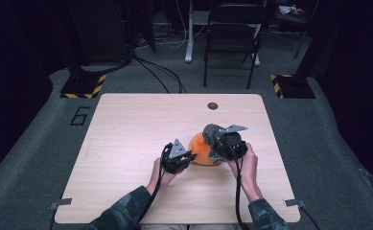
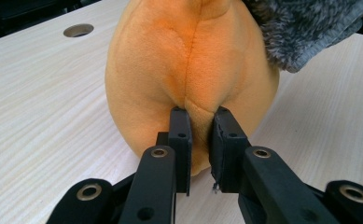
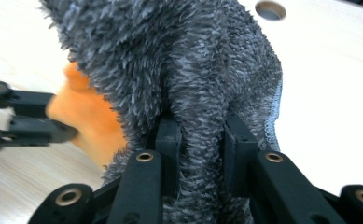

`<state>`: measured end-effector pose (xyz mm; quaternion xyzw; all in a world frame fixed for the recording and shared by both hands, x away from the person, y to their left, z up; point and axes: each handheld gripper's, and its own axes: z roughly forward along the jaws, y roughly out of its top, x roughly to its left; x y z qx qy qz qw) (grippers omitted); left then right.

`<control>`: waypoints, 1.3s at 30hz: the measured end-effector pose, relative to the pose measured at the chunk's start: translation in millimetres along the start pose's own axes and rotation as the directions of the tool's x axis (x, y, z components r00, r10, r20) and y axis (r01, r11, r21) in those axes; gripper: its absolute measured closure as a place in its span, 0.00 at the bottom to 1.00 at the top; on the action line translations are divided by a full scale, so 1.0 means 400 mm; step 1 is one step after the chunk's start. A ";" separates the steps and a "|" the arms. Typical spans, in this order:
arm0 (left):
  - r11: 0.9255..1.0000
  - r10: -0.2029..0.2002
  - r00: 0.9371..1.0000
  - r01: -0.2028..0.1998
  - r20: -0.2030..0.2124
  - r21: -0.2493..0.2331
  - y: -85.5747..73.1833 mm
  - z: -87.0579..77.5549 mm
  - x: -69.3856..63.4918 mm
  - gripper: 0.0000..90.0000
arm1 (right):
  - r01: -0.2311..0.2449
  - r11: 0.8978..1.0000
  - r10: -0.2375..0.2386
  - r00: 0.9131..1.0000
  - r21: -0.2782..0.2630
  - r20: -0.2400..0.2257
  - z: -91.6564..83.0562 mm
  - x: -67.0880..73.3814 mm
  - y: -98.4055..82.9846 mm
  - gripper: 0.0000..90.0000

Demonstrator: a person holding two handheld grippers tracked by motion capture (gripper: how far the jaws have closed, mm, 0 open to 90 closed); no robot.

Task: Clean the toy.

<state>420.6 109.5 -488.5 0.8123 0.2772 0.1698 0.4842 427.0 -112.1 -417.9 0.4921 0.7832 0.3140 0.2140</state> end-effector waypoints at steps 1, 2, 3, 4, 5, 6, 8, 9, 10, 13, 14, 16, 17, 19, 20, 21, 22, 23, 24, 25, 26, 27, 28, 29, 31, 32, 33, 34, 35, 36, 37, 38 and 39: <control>1.000 0.003 1.000 -0.003 0.001 0.004 0.000 0.000 0.001 0.88 | -0.001 1.000 0.000 1.000 0.009 0.002 0.008 -0.008 -0.005 0.79; 1.000 0.002 1.000 -0.002 0.001 0.003 0.000 0.000 0.003 0.88 | -0.012 1.000 0.012 1.000 0.021 0.002 0.011 -0.011 -0.008 0.79; 1.000 -0.005 1.000 0.005 0.006 0.003 -0.001 0.001 0.003 0.88 | -0.025 0.999 0.024 1.000 0.027 0.005 0.015 -0.016 -0.011 0.79; 1.000 -0.008 1.000 0.008 0.004 0.002 -0.002 0.001 0.003 0.88 | -0.016 0.999 0.016 1.000 0.028 0.004 0.022 -0.024 -0.014 0.79; 1.000 -0.013 1.000 0.013 0.003 -0.001 -0.002 0.002 0.004 0.88 | -0.029 0.999 0.029 1.000 0.044 0.008 0.025 -0.028 -0.017 0.79; 1.000 -0.011 1.000 0.011 0.003 -0.001 -0.003 0.002 0.004 0.88 | -0.033 0.998 0.033 0.999 0.047 0.009 0.031 -0.033 -0.021 0.79; 1.000 -0.013 1.000 0.013 0.001 -0.003 -0.003 0.003 0.006 0.88 | -0.048 0.997 0.048 0.999 0.063 0.008 0.043 -0.044 -0.029 0.79; 1.000 -0.013 1.000 0.013 0.003 -0.003 -0.004 0.003 0.006 0.88 | -0.058 0.995 0.057 0.998 0.075 0.012 0.049 -0.050 -0.032 0.79; 1.000 -0.014 1.000 0.015 0.004 -0.004 -0.004 0.003 0.006 0.88 | -0.063 0.995 0.063 0.998 0.078 0.007 0.055 -0.056 -0.036 0.79; 1.000 -0.012 1.000 0.012 0.005 -0.007 -0.003 0.004 0.005 0.88 | -0.086 0.991 0.085 0.996 0.101 0.016 0.069 -0.069 -0.046 0.80; 1.000 -0.014 1.000 0.014 0.004 -0.008 -0.004 0.004 0.005 0.88 | -0.082 0.991 0.081 0.997 0.107 0.020 0.074 -0.074 -0.049 0.80; 1.000 -0.015 1.000 0.015 0.004 -0.008 -0.003 0.003 0.004 0.88 | -0.107 0.986 0.104 0.994 0.128 0.028 0.081 -0.078 -0.055 0.80; 1.000 -0.014 1.000 0.014 0.004 -0.009 -0.003 0.004 0.004 0.88 | -0.109 0.984 0.104 0.994 0.143 0.039 0.086 -0.082 -0.059 0.80; 1.000 -0.020 1.000 0.020 0.004 -0.015 -0.004 0.005 0.004 0.88 | -0.112 0.981 0.107 0.993 0.160 0.044 0.098 -0.089 -0.066 0.80; 1.000 -0.021 1.000 0.021 0.004 -0.015 -0.004 0.005 0.005 0.88 | -0.121 0.976 0.113 0.992 0.180 0.055 0.105 -0.090 -0.070 0.80; 1.000 -0.018 1.000 0.018 0.007 -0.012 -0.004 0.004 0.005 0.88 | -0.123 0.973 0.113 0.992 0.196 0.060 0.113 -0.093 -0.076 0.80; 1.000 -0.016 1.000 0.017 0.004 -0.017 -0.003 0.004 0.006 0.88 | -0.115 0.971 0.104 0.993 0.210 0.063 0.122 -0.097 -0.081 0.80; 1.000 -0.015 1.000 0.015 0.007 -0.017 -0.003 0.005 0.006 0.88 | -0.124 0.965 0.110 0.991 0.231 0.072 0.128 -0.097 -0.086 0.80; 1.000 -0.015 1.000 0.015 0.006 -0.019 -0.004 0.005 0.007 0.88 | -0.113 0.963 0.100 0.993 0.244 0.066 0.136 -0.100 -0.090 0.80; 1.000 -0.020 1.000 0.020 0.008 -0.023 -0.005 0.005 0.007 0.88 | -0.128 0.955 0.113 0.991 0.268 0.068 0.140 -0.098 -0.091 0.80; 1.000 -0.019 1.000 0.019 0.008 -0.021 -0.004 0.004 0.008 0.88 | -0.120 0.954 0.106 0.992 0.275 0.066 0.142 -0.100 -0.092 0.80; 0.999 -0.019 1.000 0.019 0.004 -0.028 -0.005 0.005 0.008 0.87 | -0.116 0.953 0.100 0.993 0.281 0.069 0.142 -0.100 -0.091 0.80; 0.999 -0.018 1.000 0.018 0.005 -0.030 -0.004 0.005 0.008 0.87 | -0.108 0.953 0.092 0.993 0.282 0.072 0.141 -0.100 -0.090 0.80; 0.999 -0.017 1.000 0.017 0.006 -0.028 -0.004 0.005 0.009 0.87 | -0.101 0.953 0.083 0.994 0.286 0.074 0.138 -0.100 -0.088 0.79; 0.999 -0.021 1.000 0.021 0.006 -0.027 -0.004 0.003 0.009 0.87 | -0.091 0.955 0.070 0.994 0.283 0.083 0.127 -0.103 -0.081 0.79; 1.000 -0.012 1.000 0.012 0.008 -0.022 -0.003 0.001 0.012 0.87 | -0.091 0.958 0.071 0.994 0.272 0.083 0.114 -0.105 -0.074 0.79; 1.000 -0.008 1.000 0.008 0.005 -0.025 -0.003 0.001 0.013 0.87 | -0.094 0.961 0.074 0.994 0.260 0.086 0.104 -0.104 -0.068 0.79; 0.999 -0.014 1.000 0.014 0.002 -0.029 -0.004 0.002 0.014 0.87 | -0.082 0.968 0.063 0.994 0.238 0.087 0.089 -0.105 -0.060 0.79; 0.999 -0.020 1.000 0.020 -0.003 -0.035 -0.005 0.003 0.013 0.87 | -0.083 0.974 0.065 0.994 0.211 0.090 0.073 -0.105 -0.051 0.79; 1.000 -0.012 1.000 0.012 0.004 -0.028 -0.004 0.002 0.014 0.87 | -0.083 0.981 0.070 0.994 0.174 0.084 0.055 -0.103 -0.041 0.79; 1.000 -0.005 1.000 0.006 0.012 -0.024 -0.003 0.001 0.013 0.87 | -0.089 0.987 0.080 0.994 0.133 0.071 0.035 -0.097 -0.030 0.79; 1.000 0.003 1.000 -0.003 0.006 -0.027 -0.002 0.002 0.011 0.87 | -0.080 0.993 0.075 0.996 0.086 0.052 0.017 -0.088 -0.020 0.79; 1.000 0.004 1.000 -0.004 0.011 -0.028 -0.002 0.003 0.009 0.87 | -0.081 0.996 0.079 0.996 0.049 0.039 0.000 -0.075 -0.010 0.79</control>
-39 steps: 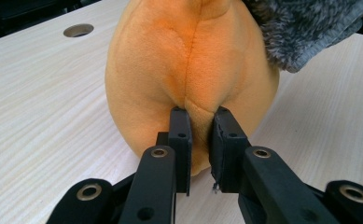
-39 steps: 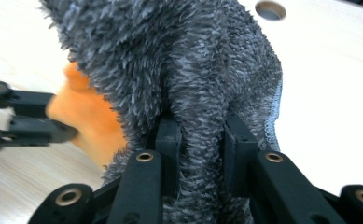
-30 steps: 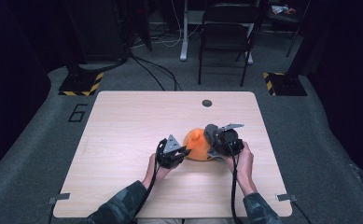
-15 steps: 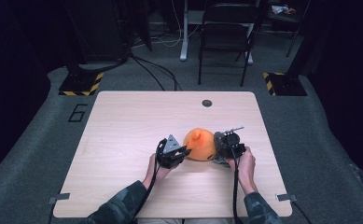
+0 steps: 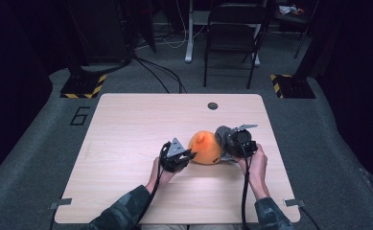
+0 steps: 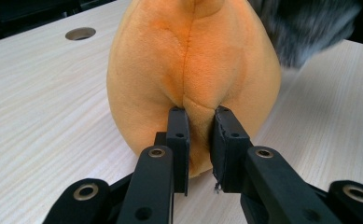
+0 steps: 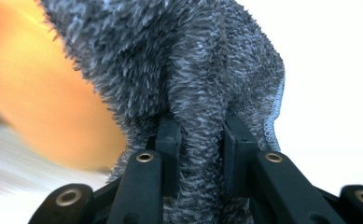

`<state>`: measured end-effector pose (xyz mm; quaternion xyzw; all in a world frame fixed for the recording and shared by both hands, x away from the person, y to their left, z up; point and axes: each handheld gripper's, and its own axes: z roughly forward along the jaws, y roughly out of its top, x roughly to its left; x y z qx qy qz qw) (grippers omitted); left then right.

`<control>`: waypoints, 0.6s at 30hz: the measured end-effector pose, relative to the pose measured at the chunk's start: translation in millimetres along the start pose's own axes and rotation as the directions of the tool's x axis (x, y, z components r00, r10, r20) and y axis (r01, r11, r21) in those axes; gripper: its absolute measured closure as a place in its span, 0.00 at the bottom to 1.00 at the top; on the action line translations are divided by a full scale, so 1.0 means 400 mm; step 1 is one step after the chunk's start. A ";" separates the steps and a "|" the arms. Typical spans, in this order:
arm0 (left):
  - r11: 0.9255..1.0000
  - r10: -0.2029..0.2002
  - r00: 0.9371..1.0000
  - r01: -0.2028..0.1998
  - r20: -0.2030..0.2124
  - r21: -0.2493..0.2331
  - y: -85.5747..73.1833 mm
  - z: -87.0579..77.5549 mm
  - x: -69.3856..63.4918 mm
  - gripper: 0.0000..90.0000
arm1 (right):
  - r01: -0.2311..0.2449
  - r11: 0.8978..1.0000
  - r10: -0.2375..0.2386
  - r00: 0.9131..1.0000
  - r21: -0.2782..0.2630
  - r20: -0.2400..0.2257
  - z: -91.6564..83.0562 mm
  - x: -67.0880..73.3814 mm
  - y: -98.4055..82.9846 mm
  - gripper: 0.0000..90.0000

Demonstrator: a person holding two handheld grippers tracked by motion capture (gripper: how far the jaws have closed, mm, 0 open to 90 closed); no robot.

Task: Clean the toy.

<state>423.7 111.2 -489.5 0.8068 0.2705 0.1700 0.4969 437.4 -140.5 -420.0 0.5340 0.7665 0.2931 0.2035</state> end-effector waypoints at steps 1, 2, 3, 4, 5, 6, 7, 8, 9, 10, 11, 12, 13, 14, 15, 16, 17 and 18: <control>1.000 -0.004 1.000 0.004 0.004 0.001 0.000 0.000 -0.002 0.87 | 0.013 0.999 -0.013 1.000 -0.035 -0.003 -0.012 0.013 0.007 0.79; 1.000 -0.004 1.000 0.004 0.003 0.000 0.000 0.000 -0.003 0.87 | 0.029 0.998 -0.029 1.000 -0.049 0.000 -0.019 0.028 0.011 0.79; 1.000 -0.003 1.000 0.003 0.003 0.001 0.000 0.000 -0.004 0.86 | 0.045 0.998 -0.046 0.999 -0.052 -0.001 -0.017 0.041 0.012 0.79; 1.000 -0.003 1.000 0.003 0.006 0.004 0.000 0.000 -0.003 0.86 | 0.054 0.998 -0.054 0.999 -0.041 -0.004 -0.009 0.051 0.009 0.79; 1.000 -0.006 1.000 0.006 0.003 0.002 -0.002 0.002 -0.002 0.86 | 0.068 0.997 -0.069 0.998 -0.032 -0.004 0.005 0.058 0.004 0.80; 1.000 -0.010 1.000 0.010 0.011 0.006 -0.003 0.003 -0.002 0.85 | 0.080 0.997 -0.080 0.997 -0.017 0.001 0.021 0.059 -0.002 0.80; 1.000 0.001 1.000 -0.001 0.010 0.009 -0.003 0.003 -0.002 0.85 | 0.070 0.998 -0.070 0.998 -0.009 -0.005 0.035 0.055 -0.007 0.80; 1.000 0.004 1.000 -0.004 0.013 0.009 -0.003 0.004 -0.003 0.84 | 0.059 0.998 -0.059 0.998 -0.008 -0.016 0.043 0.049 -0.012 0.80; 1.000 0.004 1.000 -0.004 0.015 0.005 -0.002 0.004 -0.004 0.83 | 0.060 0.998 -0.060 0.998 -0.007 -0.016 0.047 0.046 -0.014 0.80; 1.000 0.003 1.000 -0.003 0.020 0.005 -0.003 0.004 -0.003 0.82 | 0.053 0.999 -0.053 0.998 -0.005 -0.017 0.047 0.043 -0.014 0.81; 1.000 0.000 1.000 0.000 0.020 0.004 -0.003 0.004 -0.002 0.79 | 0.044 0.999 -0.044 0.999 0.002 -0.022 0.048 0.042 -0.015 0.81; 1.000 -0.004 1.000 0.004 0.016 -0.002 -0.003 0.003 0.000 0.75 | 0.051 0.999 -0.050 0.999 0.002 -0.020 0.050 0.040 -0.015 0.81; 1.000 -0.003 1.000 0.003 0.020 -0.004 -0.002 0.001 0.000 0.70 | 0.057 0.998 -0.057 0.998 0.001 -0.009 0.053 0.040 -0.018 0.81; 1.000 0.006 1.000 -0.006 0.022 -0.006 0.001 -0.004 0.005 0.66 | 0.057 0.998 -0.057 0.998 0.005 -0.007 0.055 0.041 -0.020 0.81; 1.000 0.017 1.000 -0.017 0.018 -0.002 0.003 -0.009 0.009 0.61 | 0.055 0.998 -0.055 0.998 0.010 0.001 0.055 0.042 -0.021 0.81; 1.000 0.011 1.000 -0.011 0.014 -0.010 0.004 -0.011 0.013 0.55 | 0.059 0.998 -0.059 0.998 0.005 -0.001 0.057 0.040 -0.020 0.81; 1.000 0.009 1.000 -0.009 0.018 -0.001 0.004 -0.015 0.022 0.52 | 0.058 0.998 -0.058 0.998 0.005 -0.001 0.057 0.039 -0.021 0.81; 1.000 -0.002 1.000 0.001 0.026 0.019 0.003 -0.014 0.031 0.49 | 0.057 0.998 -0.057 0.998 0.006 -0.003 0.057 0.039 -0.021 0.81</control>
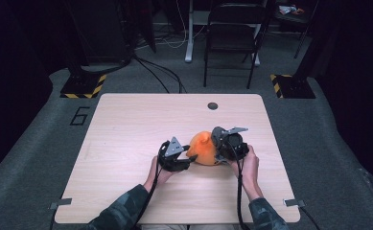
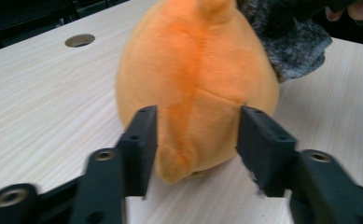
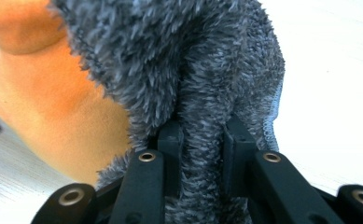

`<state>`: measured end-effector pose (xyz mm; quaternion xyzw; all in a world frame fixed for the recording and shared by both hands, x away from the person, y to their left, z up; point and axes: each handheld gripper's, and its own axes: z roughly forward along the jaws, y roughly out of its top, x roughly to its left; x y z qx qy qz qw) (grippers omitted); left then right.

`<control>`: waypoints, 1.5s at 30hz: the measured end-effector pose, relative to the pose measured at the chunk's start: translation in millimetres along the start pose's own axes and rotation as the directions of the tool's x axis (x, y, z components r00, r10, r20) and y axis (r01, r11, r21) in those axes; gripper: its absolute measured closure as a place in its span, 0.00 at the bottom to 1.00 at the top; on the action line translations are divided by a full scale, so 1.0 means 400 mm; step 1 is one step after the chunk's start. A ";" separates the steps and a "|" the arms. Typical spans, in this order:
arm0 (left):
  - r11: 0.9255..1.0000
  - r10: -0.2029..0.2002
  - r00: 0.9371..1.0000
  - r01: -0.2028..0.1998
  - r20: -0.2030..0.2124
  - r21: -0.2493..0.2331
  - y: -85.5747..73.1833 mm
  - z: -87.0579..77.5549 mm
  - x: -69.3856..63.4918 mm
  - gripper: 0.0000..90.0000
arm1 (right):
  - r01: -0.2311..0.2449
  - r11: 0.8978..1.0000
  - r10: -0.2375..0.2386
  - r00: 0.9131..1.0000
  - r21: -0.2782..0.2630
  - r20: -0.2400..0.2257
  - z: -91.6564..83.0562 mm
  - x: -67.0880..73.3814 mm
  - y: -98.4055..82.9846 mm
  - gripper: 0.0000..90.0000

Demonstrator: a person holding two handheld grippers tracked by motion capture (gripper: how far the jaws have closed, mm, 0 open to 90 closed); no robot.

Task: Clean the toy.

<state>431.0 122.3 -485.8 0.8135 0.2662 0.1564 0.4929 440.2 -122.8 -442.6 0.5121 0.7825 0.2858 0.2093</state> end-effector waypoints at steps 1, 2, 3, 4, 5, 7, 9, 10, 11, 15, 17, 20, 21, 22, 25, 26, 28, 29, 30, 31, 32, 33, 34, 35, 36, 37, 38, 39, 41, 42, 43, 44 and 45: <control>1.000 -0.006 1.000 0.006 -0.006 0.016 -0.003 -0.001 0.009 0.46 | 0.001 1.000 -0.001 1.000 0.001 0.006 0.000 0.000 -0.001 0.81; 0.999 -0.027 1.000 0.026 0.004 0.029 -0.010 0.000 0.022 0.45 | 0.000 1.000 0.000 1.000 0.003 0.003 0.000 -0.001 -0.001 0.81; 0.998 -0.043 0.999 0.042 0.014 0.043 -0.013 0.004 0.027 0.45 | 0.000 1.000 0.000 1.000 0.004 0.005 0.001 -0.003 0.000 0.81; 0.997 -0.051 0.999 0.050 0.013 0.066 -0.018 0.009 0.032 0.45 | -0.001 1.000 0.000 1.000 0.005 0.003 0.002 -0.005 -0.001 0.81; 0.996 -0.056 0.998 0.054 0.017 0.076 -0.023 0.016 0.033 0.45 | -0.005 1.000 0.005 1.000 0.004 0.002 0.002 -0.006 -0.001 0.81; 0.995 -0.055 0.998 0.053 0.023 0.088 -0.027 0.025 0.027 0.51 | -0.004 1.000 0.004 1.000 0.008 0.007 0.003 -0.009 -0.002 0.81; 0.996 -0.049 0.999 0.047 0.024 0.079 -0.028 0.030 0.018 0.59 | -0.009 1.000 0.009 1.000 0.013 0.009 0.003 -0.010 -0.003 0.81; 0.996 -0.049 0.999 0.047 0.018 0.076 -0.028 0.032 0.015 0.63 | -0.008 1.000 0.008 1.000 0.014 0.003 0.004 -0.012 -0.003 0.81; 0.996 -0.041 0.999 0.040 0.015 0.077 -0.028 0.033 0.012 0.66 | -0.008 1.000 0.007 1.000 0.015 0.009 0.004 -0.013 -0.004 0.81; 0.998 -0.050 0.999 0.050 -0.009 0.035 -0.031 0.031 0.005 0.82 | -0.014 1.000 0.014 1.000 0.015 0.012 0.005 -0.020 -0.005 0.81; 0.999 -0.033 0.999 0.033 -0.019 0.026 -0.028 0.030 0.001 0.87 | -0.021 1.000 0.021 1.000 0.018 0.013 0.003 -0.021 -0.005 0.81; 1.000 -0.015 0.999 0.015 -0.032 0.009 -0.023 0.026 -0.006 0.90 | -0.028 1.000 0.028 1.000 0.009 0.015 -0.003 -0.026 -0.003 0.81; 1.000 -0.010 0.999 0.010 -0.032 0.007 -0.019 0.023 -0.008 0.91 | -0.029 1.000 0.028 0.999 0.007 0.019 -0.007 -0.027 -0.001 0.81; 1.000 -0.004 0.999 0.004 -0.041 -0.009 -0.015 0.020 -0.011 0.91 | -0.030 1.000 0.030 0.999 0.002 0.021 -0.014 -0.027 0.002 0.81; 0.999 0.007 0.998 -0.009 -0.057 -0.034 -0.006 0.006 -0.010 0.91 | -0.041 0.999 0.042 0.999 -0.021 0.023 -0.036 -0.030 0.011 0.81; 0.999 0.017 0.998 -0.019 -0.058 -0.041 -0.002 0.000 -0.008 0.91 | -0.044 0.999 0.044 0.999 -0.026 0.020 -0.044 -0.030 0.013 0.81; 0.998 0.027 0.998 -0.031 -0.064 -0.054 0.007 -0.010 -0.007 0.91 | -0.044 0.998 0.045 0.999 -0.043 0.008 -0.059 -0.027 0.021 0.81; 0.997 0.029 0.997 -0.033 -0.066 -0.065 0.009 -0.012 -0.009 0.91 | -0.042 0.998 0.042 0.999 -0.051 0.004 -0.068 -0.024 0.025 0.81; 0.997 0.047 0.997 -0.052 -0.068 -0.063 0.014 -0.016 -0.012 0.91 | -0.037 0.997 0.036 0.999 -0.061 -0.005 -0.076 -0.020 0.028 0.81; 0.996 0.057 0.996 -0.062 -0.074 -0.070 0.017 -0.018 -0.016 0.91 | -0.029 0.997 0.028 1.000 -0.075 -0.013 -0.086 -0.012 0.033 0.81; 0.995 0.066 0.995 -0.071 -0.069 -0.070 0.021 -0.019 -0.020 0.91 | -0.019 0.997 0.018 1.000 -0.080 -0.016 -0.096 -0.003 0.038 0.81; 0.994 0.078 0.994 -0.083 -0.072 -0.070 0.023 -0.020 -0.023 0.91 | -0.003 0.996 0.002 1.000 -0.092 -0.017 -0.103 0.006 0.043 0.81; 0.994 0.084 0.994 -0.089 -0.069 -0.070 0.025 -0.021 -0.026 0.91 | -0.002 0.996 0.001 1.000 -0.095 -0.016 -0.110 0.014 0.046 0.81; 0.993 0.086 0.994 -0.091 -0.071 -0.073 0.027 -0.022 -0.029 0.91 | 0.015 0.994 -0.017 1.000 -0.105 -0.022 -0.116 0.023 0.049 0.81; 0.992 0.097 0.993 -0.102 -0.073 -0.073 0.029 -0.022 -0.031 0.91 | 0.023 0.994 -0.026 0.999 -0.108 -0.021 -0.122 0.033 0.052 0.81; 0.992 0.098 0.993 -0.103 -0.072 -0.075 0.031 -0.023 -0.032 0.91 | 0.037 0.993 -0.040 0.999 -0.114 -0.022 -0.127 0.043 0.055 0.80; 0.992 0.099 0.993 -0.104 -0.070 -0.076 0.031 -0.022 -0.033 0.91 | 0.044 0.992 -0.047 0.999 -0.115 -0.026 -0.132 0.053 0.058 0.80; 0.992 0.099 0.993 -0.104 -0.070 -0.077 0.031 -0.022 -0.034 0.91 | 0.052 0.992 -0.056 0.998 -0.118 -0.031 -0.137 0.063 0.061 0.80; 0.991 0.107 0.992 -0.112 -0.070 -0.076 0.033 -0.022 -0.038 0.91 | 0.069 0.990 -0.075 0.996 -0.125 -0.040 -0.144 0.085 0.065 0.80; 0.989 0.119 0.990 -0.124 -0.069 -0.074 0.034 -0.022 -0.039 0.91 | 0.078 0.990 -0.085 0.995 -0.120 -0.047 -0.148 0.097 0.067 0.80; 0.989 0.120 0.990 -0.125 -0.070 -0.077 0.034 -0.021 -0.041 0.91 | 0.091 0.988 -0.098 0.994 -0.125 -0.052 -0.150 0.107 0.069 0.80; 0.988 0.127 0.990 -0.132 -0.063 -0.074 0.035 -0.021 -0.042 0.91 | 0.101 0.987 -0.108 0.993 -0.123 -0.056 -0.148 0.116 0.070 0.80; 0.988 0.134 0.989 -0.138 -0.062 -0.072 0.035 -0.021 -0.043 0.92 | 0.108 0.987 -0.115 0.992 -0.115 -0.059 -0.145 0.125 0.070 0.80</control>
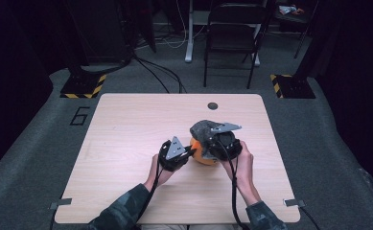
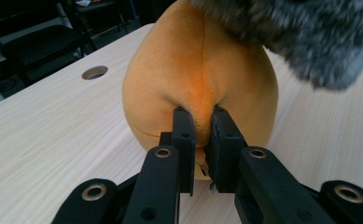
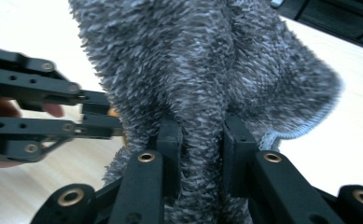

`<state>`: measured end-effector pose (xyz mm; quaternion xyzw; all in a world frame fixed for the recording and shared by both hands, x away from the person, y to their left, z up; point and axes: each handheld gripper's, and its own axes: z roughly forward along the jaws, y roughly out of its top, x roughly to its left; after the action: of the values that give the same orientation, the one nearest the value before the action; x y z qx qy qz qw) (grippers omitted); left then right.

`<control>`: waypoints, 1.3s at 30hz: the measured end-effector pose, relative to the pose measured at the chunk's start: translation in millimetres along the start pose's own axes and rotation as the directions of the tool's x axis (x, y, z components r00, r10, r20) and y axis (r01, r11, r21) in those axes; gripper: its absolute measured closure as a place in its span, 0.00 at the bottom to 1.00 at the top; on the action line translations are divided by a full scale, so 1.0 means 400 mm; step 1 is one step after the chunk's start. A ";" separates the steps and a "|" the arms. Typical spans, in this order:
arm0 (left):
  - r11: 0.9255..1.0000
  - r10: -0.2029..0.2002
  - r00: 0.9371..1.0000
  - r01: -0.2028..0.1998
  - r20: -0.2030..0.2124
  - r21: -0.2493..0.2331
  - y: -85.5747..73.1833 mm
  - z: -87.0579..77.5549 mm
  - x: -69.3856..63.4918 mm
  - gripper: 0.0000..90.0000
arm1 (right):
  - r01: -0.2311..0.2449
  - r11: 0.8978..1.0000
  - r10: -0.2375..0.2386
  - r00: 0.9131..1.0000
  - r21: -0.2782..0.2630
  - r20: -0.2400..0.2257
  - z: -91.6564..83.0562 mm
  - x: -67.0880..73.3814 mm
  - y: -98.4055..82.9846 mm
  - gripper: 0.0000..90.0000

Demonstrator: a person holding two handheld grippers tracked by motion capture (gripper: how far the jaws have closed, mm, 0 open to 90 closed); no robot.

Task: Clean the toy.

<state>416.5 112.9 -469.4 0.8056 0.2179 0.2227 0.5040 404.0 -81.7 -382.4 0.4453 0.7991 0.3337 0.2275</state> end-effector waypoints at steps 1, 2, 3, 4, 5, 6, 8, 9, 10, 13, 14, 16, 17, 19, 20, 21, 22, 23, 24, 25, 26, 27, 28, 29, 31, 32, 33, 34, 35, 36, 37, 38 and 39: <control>1.000 0.004 1.000 -0.004 0.000 0.001 -0.001 0.002 -0.004 0.92 | 0.009 1.000 -0.009 1.000 0.007 -0.003 0.006 0.006 0.000 0.80; 1.000 0.012 1.000 -0.012 0.009 0.005 -0.001 0.003 -0.004 0.92 | 0.011 1.000 -0.011 1.000 0.017 0.004 0.017 0.011 -0.002 0.80; 1.000 0.013 1.000 -0.013 0.008 0.006 -0.003 0.005 -0.007 0.92 | 0.005 1.000 -0.005 1.000 0.025 0.010 0.022 0.011 -0.004 0.80; 1.000 0.011 1.000 -0.012 0.012 0.011 -0.004 0.006 -0.010 0.92 | 0.005 1.000 -0.005 1.000 0.025 0.009 0.030 0.005 -0.007 0.81; 1.000 0.011 1.000 -0.012 0.015 0.011 -0.006 0.007 -0.012 0.92 | -0.003 1.000 0.003 1.000 0.030 0.009 0.035 0.000 -0.010 0.81; 1.000 0.008 1.000 -0.009 0.017 0.010 -0.007 0.009 -0.014 0.92 | -0.020 0.999 0.020 1.000 0.034 0.011 0.039 -0.010 -0.014 0.81; 1.000 0.012 1.000 -0.013 0.017 0.013 -0.009 0.009 -0.013 0.92 | -0.043 0.999 0.042 0.999 0.029 0.020 0.047 -0.036 -0.021 0.81; 1.000 0.010 1.000 -0.010 0.015 0.014 -0.010 0.009 -0.012 0.92 | -0.062 0.998 0.061 0.998 0.030 0.025 0.049 -0.051 -0.024 0.81; 1.000 0.009 1.000 -0.009 0.017 0.015 -0.012 0.009 -0.010 0.92 | -0.082 0.996 0.081 0.996 0.033 0.041 0.051 -0.065 -0.028 0.81; 1.000 -0.009 1.000 0.009 0.016 0.018 -0.016 0.009 -0.004 0.92 | -0.119 0.992 0.114 0.989 0.047 0.093 0.066 -0.111 -0.045 0.81; 1.000 -0.008 1.000 0.008 0.015 0.018 -0.017 0.008 -0.003 0.92 | -0.134 0.989 0.126 0.985 0.060 0.113 0.073 -0.124 -0.052 0.81; 1.000 -0.007 1.000 0.006 0.016 0.018 -0.016 0.008 -0.003 0.92 | -0.157 0.985 0.148 0.982 0.073 0.115 0.084 -0.145 -0.064 0.81; 1.000 -0.008 1.000 0.008 0.016 0.015 -0.016 0.009 -0.004 0.92 | -0.172 0.982 0.164 0.981 0.075 0.101 0.082 -0.149 -0.065 0.81; 1.000 -0.006 1.000 0.005 0.018 0.017 -0.016 0.008 -0.003 0.92 | -0.153 0.986 0.146 0.984 0.060 0.105 0.071 -0.143 -0.057 0.81; 1.000 -0.007 1.000 0.007 0.016 0.016 -0.017 0.008 -0.002 0.92 | -0.145 0.988 0.140 0.986 0.046 0.092 0.060 -0.133 -0.048 0.81; 1.000 -0.007 1.000 0.006 0.018 0.017 -0.017 0.008 -0.001 0.92 | -0.137 0.990 0.134 0.987 0.032 0.086 0.052 -0.125 -0.042 0.81; 1.000 -0.006 1.000 0.006 0.019 0.017 -0.017 0.008 -0.001 0.92 | -0.120 0.992 0.118 0.990 0.024 0.076 0.042 -0.113 -0.034 0.81; 1.000 -0.006 1.000 0.006 0.020 0.014 -0.016 0.008 -0.002 0.92 | -0.104 0.994 0.103 0.993 0.010 0.063 0.033 -0.098 -0.026 0.81; 1.000 -0.003 1.000 0.003 0.022 0.013 -0.016 0.008 -0.004 0.92 | -0.082 0.997 0.082 0.996 0.000 0.045 0.028 -0.083 -0.020 0.81; 1.000 0.007 1.000 -0.007 0.024 0.016 -0.015 0.008 -0.004 0.92 | -0.061 0.998 0.061 0.998 -0.005 0.032 0.023 -0.066 -0.014 0.81; 1.000 0.006 1.000 -0.006 0.023 0.015 -0.015 0.008 -0.005 0.92 | -0.052 0.999 0.052 0.999 -0.003 0.012 0.020 -0.048 -0.010 0.81; 1.000 0.006 1.000 -0.006 0.024 0.016 -0.015 0.008 -0.005 0.92 | -0.027 1.000 0.027 1.000 -0.005 -0.005 0.020 -0.033 -0.007 0.81; 1.000 0.006 1.000 -0.006 0.025 0.016 -0.015 0.007 -0.004 0.92 | -0.011 1.000 0.011 1.000 0.003 -0.003 0.023 -0.015 -0.005 0.81; 1.000 0.005 1.000 -0.006 0.026 0.020 -0.016 0.007 -0.004 0.92 | -0.002 1.000 0.002 1.000 0.008 -0.005 0.028 -0.008 -0.006 0.81; 1.000 -0.006 1.000 0.005 0.028 0.018 -0.017 0.008 -0.004 0.92 | 0.007 1.000 -0.007 1.000 0.014 0.008 0.043 -0.006 -0.011 0.81; 1.000 0.003 1.000 -0.004 0.029 0.022 -0.016 0.008 -0.004 0.92 | -0.001 1.000 0.001 1.000 0.015 0.012 0.048 -0.014 -0.015 0.81; 1.000 0.002 1.000 -0.002 0.028 0.020 -0.016 0.008 -0.005 0.92 | -0.016 1.000 0.016 1.000 0.015 0.016 0.051 -0.025 -0.018 0.81; 1.000 0.004 1.000 -0.005 0.030 0.021 -0.016 0.008 -0.004 0.92 | -0.033 0.999 0.033 0.999 0.014 0.023 0.053 -0.041 -0.022 0.81; 1.000 -0.003 1.000 0.003 0.030 0.021 -0.017 0.008 -0.004 0.92 | -0.045 0.999 0.045 0.999 0.015 0.029 0.055 -0.052 -0.025 0.81; 1.000 -0.003 1.000 0.002 0.027 0.024 -0.018 0.008 -0.002 0.92 | -0.059 0.998 0.059 0.998 0.014 0.036 0.058 -0.065 -0.029 0.81; 1.000 -0.010 1.000 0.009 0.027 0.021 -0.019 0.008 -0.001 0.92 | -0.075 0.997 0.074 0.996 0.017 0.057 0.062 -0.080 -0.035 0.81; 1.000 -0.009 1.000 0.009 0.027 0.023 -0.020 0.008 0.001 0.92 | -0.088 0.996 0.086 0.993 0.020 0.075 0.064 -0.089 -0.039 0.81; 1.000 -0.016 1.000 0.016 0.026 0.021 -0.021 0.008 0.002 0.92 | -0.105 0.994 0.102 0.991 0.030 0.087 0.070 -0.101 -0.044 0.81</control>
<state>417.8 114.3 -478.1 0.8119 0.2198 0.2057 0.5002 432.8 -114.1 -411.8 0.5038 0.7703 0.3118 0.2359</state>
